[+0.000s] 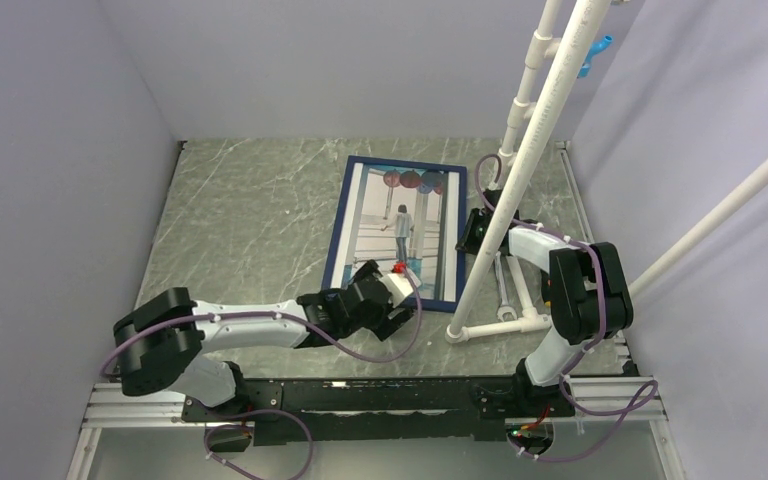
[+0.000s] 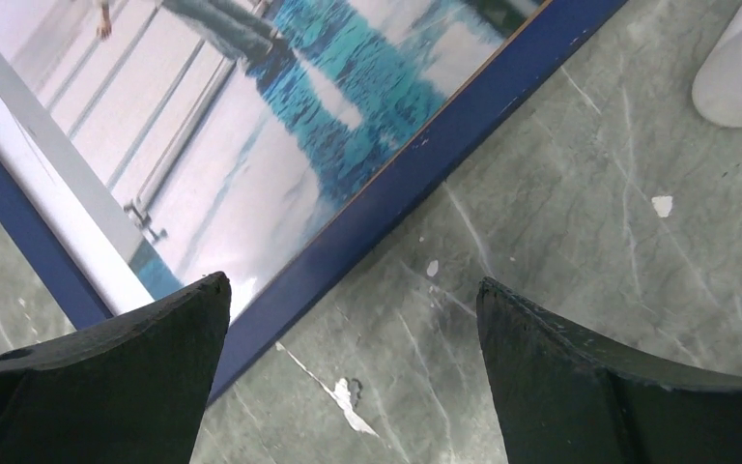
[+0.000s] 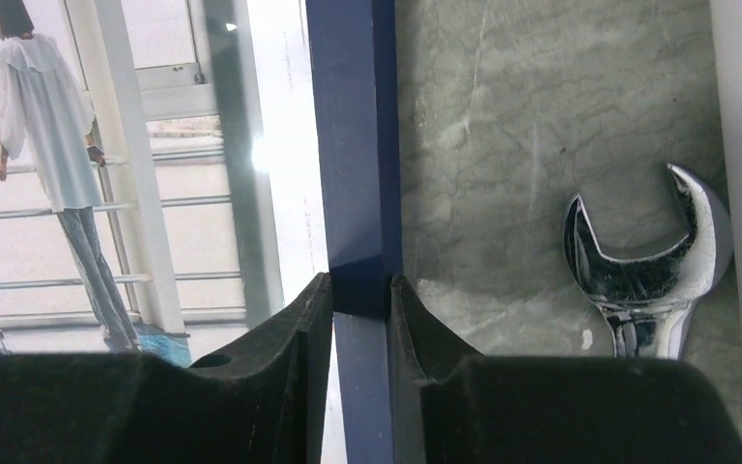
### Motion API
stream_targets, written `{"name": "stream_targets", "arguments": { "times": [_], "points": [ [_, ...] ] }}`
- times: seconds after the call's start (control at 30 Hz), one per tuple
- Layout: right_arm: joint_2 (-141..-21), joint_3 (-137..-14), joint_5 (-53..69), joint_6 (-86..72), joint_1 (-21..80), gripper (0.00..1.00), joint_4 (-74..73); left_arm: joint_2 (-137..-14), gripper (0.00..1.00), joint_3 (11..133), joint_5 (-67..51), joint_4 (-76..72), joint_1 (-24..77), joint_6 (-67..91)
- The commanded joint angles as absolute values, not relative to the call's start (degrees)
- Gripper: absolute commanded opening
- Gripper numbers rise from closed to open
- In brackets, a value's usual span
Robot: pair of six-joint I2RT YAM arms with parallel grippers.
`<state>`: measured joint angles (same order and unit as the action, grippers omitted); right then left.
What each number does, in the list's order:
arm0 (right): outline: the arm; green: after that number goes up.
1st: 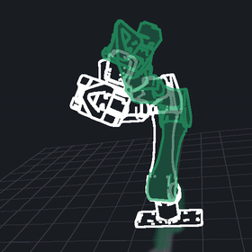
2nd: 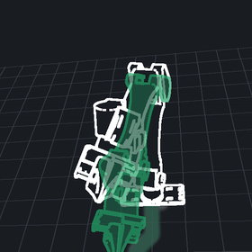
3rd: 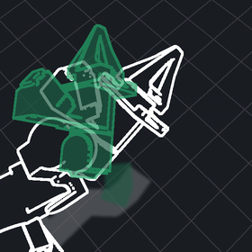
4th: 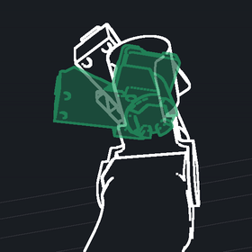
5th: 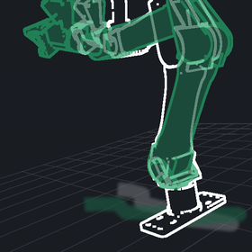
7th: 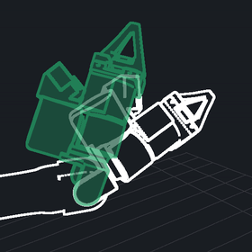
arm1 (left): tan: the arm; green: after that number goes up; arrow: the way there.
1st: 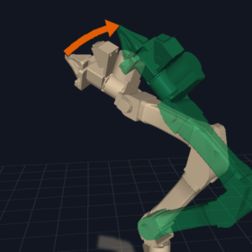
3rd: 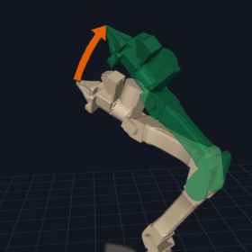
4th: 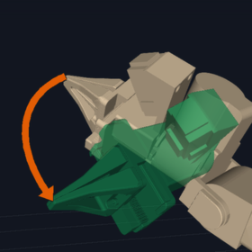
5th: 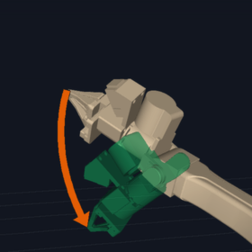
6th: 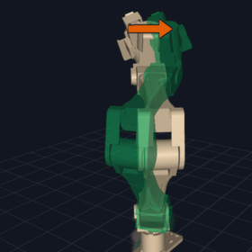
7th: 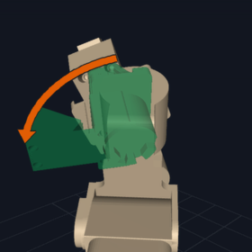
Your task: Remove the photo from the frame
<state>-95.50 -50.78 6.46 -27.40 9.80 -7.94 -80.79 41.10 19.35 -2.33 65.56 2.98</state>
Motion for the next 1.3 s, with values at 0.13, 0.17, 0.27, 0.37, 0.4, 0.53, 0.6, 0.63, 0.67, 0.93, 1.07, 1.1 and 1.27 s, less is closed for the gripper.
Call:
{"name": "stream_targets", "arguments": {
  "times": [0.13, 0.17, 0.27, 0.37, 0.4, 0.53, 0.6, 0.63, 0.67, 0.93, 1.07, 1.1, 1.27],
  "points": [
    [-90.8, -55.07, 9.6, -31.56, 10.13, 0.0, -11.8, -88.31, 0.99, 46.59, 27.16, -8.14, 71.06, -11.57],
    [-90.86, -55.37, 9.92, -31.7, 10.17, 0.0, -12.16, -89.26, 0.99, 47.07, 28.01, -8.29, 71.8, -12.4],
    [-90.45, -55.77, 10.16, -32.13, 10.27, 0.0, -12.37, -91.6, 0.98, 48.26, 30.0, -8.61, 73.53, -13.88],
    [-89.5, -55.37, 9.41, -32.3, 10.58, 0.0, -11.91, -92.92, 0.98, 49.1, 30.22, -8.7, 74.38, -13.43],
    [-89.29, -55.39, 8.95, -32.2, 10.69, 0.0, -11.97, -92.94, 0.98, 49.04, 29.88, -8.93, 74.45, -12.93],
    [-88.59, -55.49, 8.32, -32.45, 10.82, 0.0, -12.3, -93.36, 0.98, 48.49, 29.26, -10.75, 75.17, -12.96],
    [-88.34, -56.03, 8.19, -32.65, 11.09, 0.0, -13.1, -94.6, 0.98, 49.03, 29.9, -10.72, 75.45, -14.04],
    [-88.31, -56.45, 8.15, -32.76, 11.2, 0.0, -13.58, -95.33, 0.98, 49.28, 30.21, -10.72, 75.56, -14.72],
    [-88.18, -56.84, 8.17, -32.9, 11.31, 0.0, -14.04, -96.04, 0.98, 49.59, 30.69, -10.87, 75.59, -15.48],
    [-88.52, -58.73, 8.94, -34.5, 11.96, 0.0, -15.77, -100.73, 0.95, 49.46, 36.19, -17.12, 76.38, -22.67],
    [-88.86, -59.13, 8.53, -35.13, 12.17, 0.0, -16.36, -104.9, 0.91, 50.59, 41.86, -22.73, 77.98, -28.21],
    [-88.93, -59.1, 8.34, -35.26, 12.13, 0.0, -16.5, -106.11, 0.9, 50.99, 43.41, -24.36, 78.37, -29.77],
    [-88.82, -59.14, 9.16, -35.13, 12.13, 0.0, -16.77, -111.17, 0.79, 51.84, 47.33, -30.81, 79.25, -35.82]
  ]
}}
